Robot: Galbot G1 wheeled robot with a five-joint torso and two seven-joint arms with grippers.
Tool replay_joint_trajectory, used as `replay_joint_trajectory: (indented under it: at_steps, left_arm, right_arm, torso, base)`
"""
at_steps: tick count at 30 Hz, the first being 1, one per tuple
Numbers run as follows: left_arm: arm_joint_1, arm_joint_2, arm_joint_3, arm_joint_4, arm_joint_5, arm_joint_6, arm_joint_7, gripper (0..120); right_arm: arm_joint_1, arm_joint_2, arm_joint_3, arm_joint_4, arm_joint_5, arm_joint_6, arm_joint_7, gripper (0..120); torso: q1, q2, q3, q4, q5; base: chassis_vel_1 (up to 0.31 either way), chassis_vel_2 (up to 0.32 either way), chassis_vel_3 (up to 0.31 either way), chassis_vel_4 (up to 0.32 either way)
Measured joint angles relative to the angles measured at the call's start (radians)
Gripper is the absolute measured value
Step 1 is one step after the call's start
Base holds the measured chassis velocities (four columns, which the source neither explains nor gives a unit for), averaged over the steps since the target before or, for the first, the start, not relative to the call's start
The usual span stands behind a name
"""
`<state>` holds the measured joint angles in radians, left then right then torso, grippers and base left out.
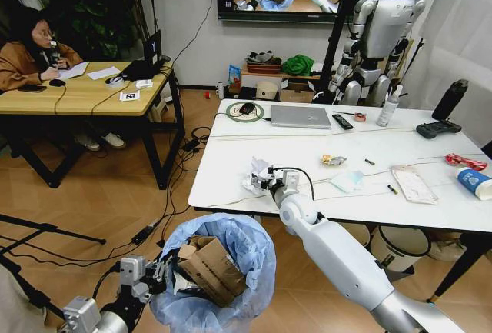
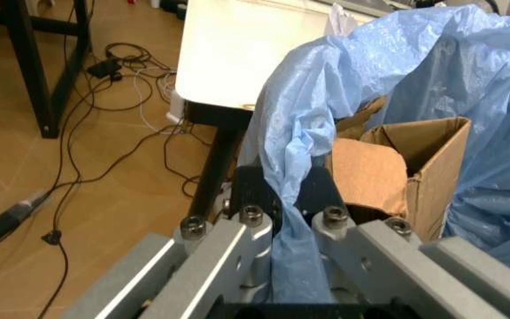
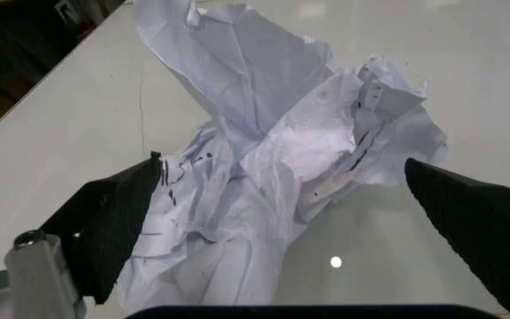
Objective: Pick up the trash bin and place the trash from the table into it.
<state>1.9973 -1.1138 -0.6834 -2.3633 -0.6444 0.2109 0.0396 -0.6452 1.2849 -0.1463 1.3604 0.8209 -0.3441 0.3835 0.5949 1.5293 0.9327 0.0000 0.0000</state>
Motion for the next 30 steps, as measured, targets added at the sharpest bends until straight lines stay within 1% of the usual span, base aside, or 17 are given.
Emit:
replay_joint_trajectory:
  at_steps: [6, 8, 11, 13, 14, 15, 17, 18, 23, 24, 25, 26, 30]
  left_arm:
    - [-0.002, -0.001, 0.001, 0.000, 0.000, 0.000, 0.000, 0]
    - [-0.003, -0.001, 0.000, 0.002, -0.003, 0.000, 0.000, 0]
    - [-0.003, -0.001, -0.003, 0.002, -0.006, 0.000, 0.000, 0]
    - [-0.003, -0.001, -0.005, 0.004, -0.009, 0.000, 0.000, 0]
    - [-0.003, -0.001, -0.005, 0.005, -0.010, 0.000, 0.001, 0]
    - [-0.003, -0.001, -0.006, 0.006, -0.010, 0.000, 0.001, 0]
    - [-0.005, 0.000, -0.006, 0.008, -0.013, -0.001, 0.001, 0]
    - [-0.005, 0.000, -0.006, 0.008, -0.013, -0.001, 0.001, 0]
    - [-0.011, 0.000, -0.005, 0.012, -0.018, -0.001, 0.001, 0]
    - [-0.012, 0.000, -0.004, 0.012, -0.019, -0.001, 0.001, 0]
    - [-0.012, 0.000, -0.004, 0.012, -0.019, -0.001, 0.001, 0]
    - [-0.013, 0.001, -0.004, 0.013, -0.020, -0.001, 0.001, 0]
    - [-0.013, 0.001, -0.004, 0.013, -0.021, -0.001, 0.001, 0]
  right_arm:
    - [0.019, 0.009, -0.012, -0.031, 0.003, 0.014, -0.034, 100]
    - [0.033, 0.025, -0.025, -0.079, 0.005, 0.031, -0.074, 100]
    - [0.039, 0.029, -0.027, -0.099, 0.005, 0.037, -0.088, 98]
    - [0.046, 0.033, -0.027, -0.122, 0.005, 0.042, -0.104, 89]
    - [0.049, 0.034, -0.027, -0.130, 0.005, 0.043, -0.109, 82]
    - [0.050, 0.035, -0.027, -0.134, 0.005, 0.044, -0.112, 81]
    - [0.054, 0.036, -0.027, -0.146, 0.005, 0.047, -0.116, 71]
    - [0.054, 0.036, -0.027, -0.146, 0.005, 0.047, -0.116, 71]
    - [0.055, 0.036, -0.026, -0.158, 0.002, 0.048, -0.119, 51]
    - [0.055, 0.036, -0.026, -0.159, 0.001, 0.048, -0.119, 48]
    - [0.055, 0.036, -0.026, -0.159, 0.001, 0.048, -0.119, 48]
    - [0.055, 0.036, -0.027, -0.162, 0.000, 0.048, -0.121, 41]
    - [0.055, 0.036, -0.030, -0.166, -0.001, 0.049, -0.122, 26]
  torso:
    - [0.000, 0.000, 0.000, 0.0000, 0.0000]
    - [0.000, 0.000, 0.000, 0.0000, 0.0000]
    - [0.000, 0.000, 0.000, 0.0000, 0.0001]
    - [0.000, 0.000, 0.000, 0.0000, 0.0000]
    - [0.000, 0.000, 0.000, 0.0000, 0.0000]
    - [0.000, 0.000, 0.000, 0.0000, 0.0000]
    - [0.000, 0.000, 0.000, -0.0001, -0.0001]
    - [0.000, 0.000, 0.000, -0.0001, -0.0001]
    - [0.000, 0.000, 0.000, -0.0002, -0.0001]
    - [0.000, 0.000, 0.000, -0.0002, -0.0001]
    - [0.000, 0.000, 0.000, -0.0002, -0.0001]
    - [0.000, 0.000, 0.000, -0.0002, -0.0001]
    - [0.000, 0.000, 0.000, -0.0001, 0.0000]
  base:
    - [0.000, 0.000, 0.000, 0.000]
    - [0.000, 0.000, 0.000, 0.000]
    - [0.000, 0.000, 0.000, 0.000]
    - [0.000, 0.000, 0.000, 0.000]
    - [0.000, 0.000, 0.000, 0.000]
    - [0.000, 0.000, 0.000, 0.000]
    - [0.000, 0.000, 0.000, 0.000]
    - [0.000, 0.000, 0.000, 0.000]
    - [0.000, 0.000, 0.000, 0.000]
    - [0.000, 0.000, 0.000, 0.000]
    - [0.000, 0.000, 0.000, 0.000]
    - [0.000, 0.000, 0.000, 0.000]
    - [0.000, 0.000, 0.000, 0.000]
